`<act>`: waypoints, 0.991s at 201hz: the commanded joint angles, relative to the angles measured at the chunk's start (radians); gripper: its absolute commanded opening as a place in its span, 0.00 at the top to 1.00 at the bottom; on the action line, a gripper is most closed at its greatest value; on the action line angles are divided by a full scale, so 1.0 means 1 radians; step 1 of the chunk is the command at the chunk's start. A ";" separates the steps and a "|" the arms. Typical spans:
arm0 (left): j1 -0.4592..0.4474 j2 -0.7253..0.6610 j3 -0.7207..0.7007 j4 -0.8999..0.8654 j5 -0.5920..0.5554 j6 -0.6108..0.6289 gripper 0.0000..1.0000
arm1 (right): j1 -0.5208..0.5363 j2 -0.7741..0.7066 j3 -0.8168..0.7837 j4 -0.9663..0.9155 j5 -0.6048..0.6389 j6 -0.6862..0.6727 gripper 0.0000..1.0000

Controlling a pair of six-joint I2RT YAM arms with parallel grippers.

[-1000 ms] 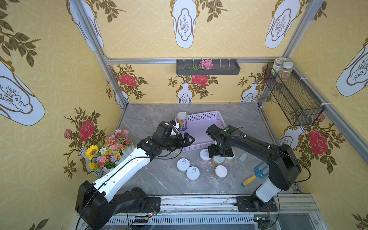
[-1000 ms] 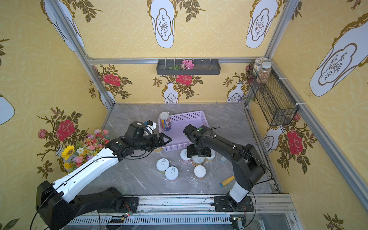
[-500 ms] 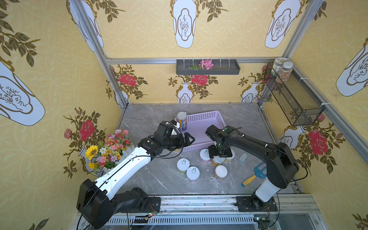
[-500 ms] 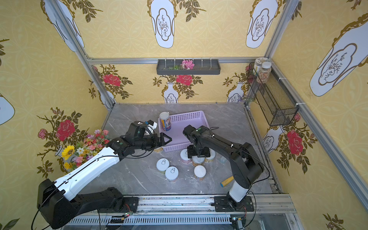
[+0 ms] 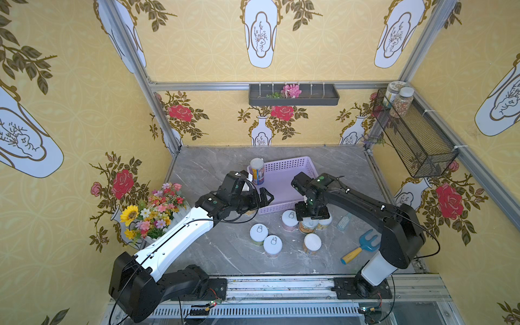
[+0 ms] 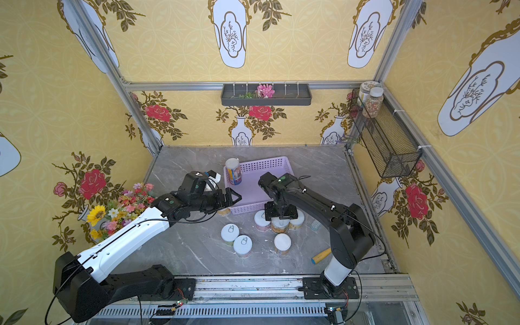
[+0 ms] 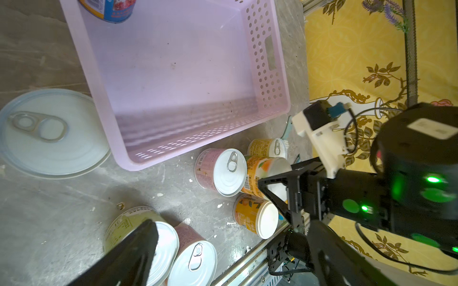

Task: Put the canned food in the basket
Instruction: Pick up the canned food from the center of the board, then place the canned food in the basket.

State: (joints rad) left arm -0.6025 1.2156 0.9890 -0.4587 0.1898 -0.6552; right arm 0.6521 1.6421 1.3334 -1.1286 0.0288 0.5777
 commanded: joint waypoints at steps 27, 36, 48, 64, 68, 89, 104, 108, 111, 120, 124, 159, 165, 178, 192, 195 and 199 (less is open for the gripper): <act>0.020 0.009 -0.005 0.017 -0.013 -0.021 0.00 | 0.003 -0.031 0.119 -0.178 0.050 -0.020 0.25; 0.032 0.003 -0.014 0.032 0.002 -0.033 0.00 | 0.003 -0.030 0.147 -0.195 0.055 -0.025 0.25; 0.054 -0.006 -0.034 0.059 0.026 -0.053 0.00 | 0.001 -0.022 0.189 -0.212 0.057 -0.033 0.25; 0.087 -0.020 -0.063 0.097 0.059 -0.064 0.00 | 0.000 0.002 0.245 -0.233 0.060 -0.044 0.25; 0.096 -0.024 -0.067 0.104 0.064 -0.064 0.00 | -0.001 0.008 0.263 -0.236 0.060 -0.047 0.25; 0.125 -0.042 -0.089 0.125 0.082 -0.103 0.00 | -0.011 0.053 0.334 -0.234 0.061 -0.073 0.25; 0.137 -0.051 -0.098 0.126 0.099 -0.111 0.00 | -0.028 0.092 0.386 -0.221 0.053 -0.091 0.25; 0.138 -0.055 -0.101 0.126 0.101 -0.114 0.00 | -0.033 0.103 0.400 -0.215 0.048 -0.096 0.25; 0.139 -0.058 -0.103 0.128 0.102 -0.115 0.00 | -0.037 0.109 0.409 -0.210 0.046 -0.100 0.25; 0.139 -0.067 -0.113 0.131 0.106 -0.122 0.00 | -0.046 0.132 0.441 -0.193 0.039 -0.111 0.25; 0.139 -0.073 -0.117 0.133 0.107 -0.126 0.00 | -0.050 0.140 0.452 -0.186 0.037 -0.114 0.25; 0.220 -0.134 -0.194 0.213 0.169 -0.192 0.00 | -0.076 0.234 0.578 -0.141 0.021 -0.148 0.25; 0.232 -0.143 -0.205 0.229 0.181 -0.202 0.00 | -0.080 0.252 0.598 -0.132 0.021 -0.155 0.25; 0.258 -0.159 -0.220 0.258 0.200 -0.219 0.00 | -0.084 0.292 0.633 -0.110 0.017 -0.171 0.25; 0.283 -0.169 -0.234 0.293 0.219 -0.235 0.00 | -0.087 0.340 0.674 -0.090 0.015 -0.185 0.25; 0.288 -0.169 -0.235 0.298 0.222 -0.237 0.00 | -0.088 0.352 0.684 -0.085 0.013 -0.188 0.25; 0.293 -0.171 -0.237 0.305 0.224 -0.239 0.00 | -0.089 0.371 0.698 -0.079 0.014 -0.191 0.25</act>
State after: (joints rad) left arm -0.3393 1.0550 0.7692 -0.2501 0.3634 -0.8509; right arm 0.5682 1.9518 1.9720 -1.2716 0.0471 0.4282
